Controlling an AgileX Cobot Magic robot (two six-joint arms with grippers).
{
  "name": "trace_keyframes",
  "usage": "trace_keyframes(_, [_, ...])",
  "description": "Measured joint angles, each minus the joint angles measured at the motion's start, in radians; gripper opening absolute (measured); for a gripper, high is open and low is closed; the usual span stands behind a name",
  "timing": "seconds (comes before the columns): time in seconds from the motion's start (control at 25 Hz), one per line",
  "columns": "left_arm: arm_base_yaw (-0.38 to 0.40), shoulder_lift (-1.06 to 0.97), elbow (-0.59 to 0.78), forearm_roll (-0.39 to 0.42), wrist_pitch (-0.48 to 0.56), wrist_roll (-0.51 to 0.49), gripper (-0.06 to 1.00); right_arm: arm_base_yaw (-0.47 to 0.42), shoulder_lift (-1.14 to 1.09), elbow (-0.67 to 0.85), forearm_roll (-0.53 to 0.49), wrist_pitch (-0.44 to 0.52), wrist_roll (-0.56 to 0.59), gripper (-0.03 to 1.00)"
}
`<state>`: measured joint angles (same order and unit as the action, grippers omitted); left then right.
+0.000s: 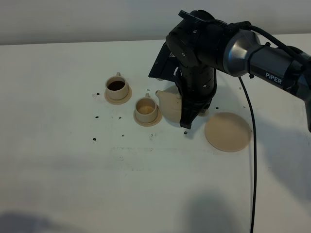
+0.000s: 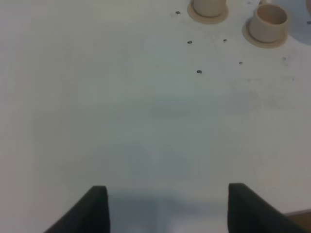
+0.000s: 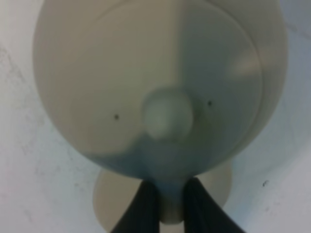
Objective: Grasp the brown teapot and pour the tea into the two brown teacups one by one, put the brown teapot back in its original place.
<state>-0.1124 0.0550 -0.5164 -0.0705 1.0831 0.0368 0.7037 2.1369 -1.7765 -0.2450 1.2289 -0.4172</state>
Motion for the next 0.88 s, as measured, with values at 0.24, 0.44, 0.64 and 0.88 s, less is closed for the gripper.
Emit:
trace_keyframes(0.24, [0.000, 0.000, 0.000, 0.000, 0.000, 0.000, 0.50, 0.038, 0.000, 0.001, -0.138, 0.000, 0.087, 0.10])
trace_keyframes(0.44, [0.000, 0.000, 0.000, 0.000, 0.000, 0.000, 0.50, 0.138, 0.000, 0.001, -0.377, 0.000, 0.223, 0.10])
trace_keyframes(0.64, [0.000, 0.000, 0.000, 0.000, 0.000, 0.000, 0.50, 0.197, 0.009, 0.001, -0.493, -0.001, 0.293, 0.10])
trace_keyframes(0.88, [0.000, 0.000, 0.000, 0.000, 0.000, 0.000, 0.50, 0.253, 0.028, 0.081, -0.622, -0.009, 0.397, 0.10])
